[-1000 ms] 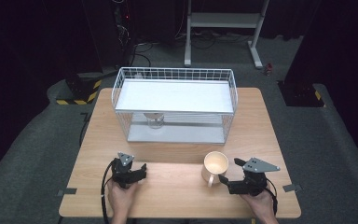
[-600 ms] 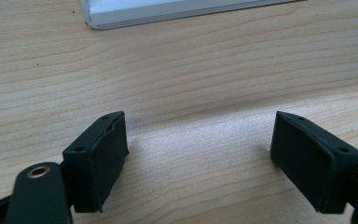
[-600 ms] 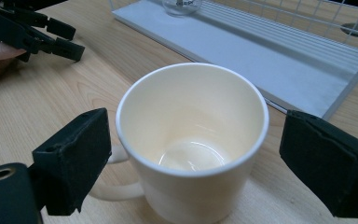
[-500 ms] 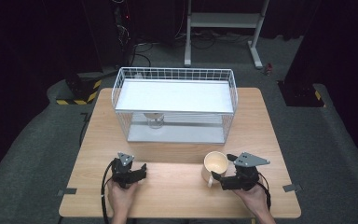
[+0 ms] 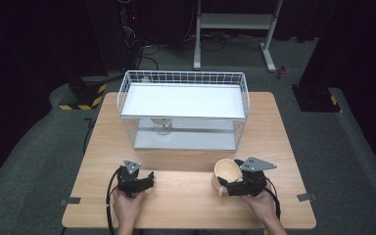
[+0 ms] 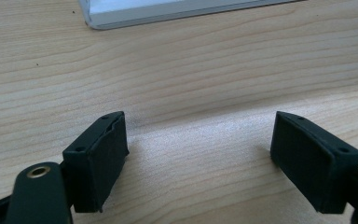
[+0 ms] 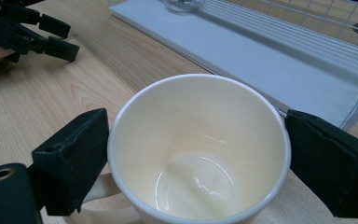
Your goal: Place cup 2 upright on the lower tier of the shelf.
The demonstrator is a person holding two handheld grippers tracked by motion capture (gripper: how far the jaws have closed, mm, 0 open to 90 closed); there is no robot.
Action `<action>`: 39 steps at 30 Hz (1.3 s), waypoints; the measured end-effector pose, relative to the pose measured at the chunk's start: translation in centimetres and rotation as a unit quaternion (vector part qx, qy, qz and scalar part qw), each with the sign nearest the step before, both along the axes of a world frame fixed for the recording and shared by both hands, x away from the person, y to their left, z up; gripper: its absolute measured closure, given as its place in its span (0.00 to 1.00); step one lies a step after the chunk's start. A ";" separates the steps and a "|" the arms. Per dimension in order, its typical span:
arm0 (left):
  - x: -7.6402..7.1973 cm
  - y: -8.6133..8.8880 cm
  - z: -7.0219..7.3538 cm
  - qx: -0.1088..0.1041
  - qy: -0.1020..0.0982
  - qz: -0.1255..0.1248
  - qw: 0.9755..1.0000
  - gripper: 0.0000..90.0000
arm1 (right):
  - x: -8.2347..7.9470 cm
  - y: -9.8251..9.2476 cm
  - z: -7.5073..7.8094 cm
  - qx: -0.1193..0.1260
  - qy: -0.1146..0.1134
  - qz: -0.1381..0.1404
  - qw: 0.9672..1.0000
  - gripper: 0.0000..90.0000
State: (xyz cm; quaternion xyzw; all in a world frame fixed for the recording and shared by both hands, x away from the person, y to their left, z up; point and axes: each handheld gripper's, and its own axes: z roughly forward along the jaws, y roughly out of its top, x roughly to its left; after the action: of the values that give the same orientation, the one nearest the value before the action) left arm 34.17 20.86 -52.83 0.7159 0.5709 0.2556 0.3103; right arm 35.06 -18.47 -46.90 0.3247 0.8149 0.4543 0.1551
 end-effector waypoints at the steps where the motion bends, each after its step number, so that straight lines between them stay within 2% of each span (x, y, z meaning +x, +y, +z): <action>1: 0.0 0.0 0.0 0.000 0.000 0.000 1.000 0.21 | 0.0 0.1 0.0 -0.001 0.001 -0.001 1.000 0.10; 33: 0.0 0.0 0.0 0.000 0.000 0.000 1.000 0.21 | 0.9 0.8 -0.4 -0.011 0.010 0.006 1.000 0.10; 39: 0.0 0.0 0.0 0.000 0.000 0.000 1.000 0.21 | 0.9 0.8 -0.3 -0.016 0.003 0.007 1.000 0.10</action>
State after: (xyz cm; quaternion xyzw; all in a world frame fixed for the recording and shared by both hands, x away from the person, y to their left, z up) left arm 34.17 20.85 -52.83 0.7158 0.5710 0.2555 0.3104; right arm 35.92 -17.64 -47.18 0.3174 0.8248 0.4416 0.1547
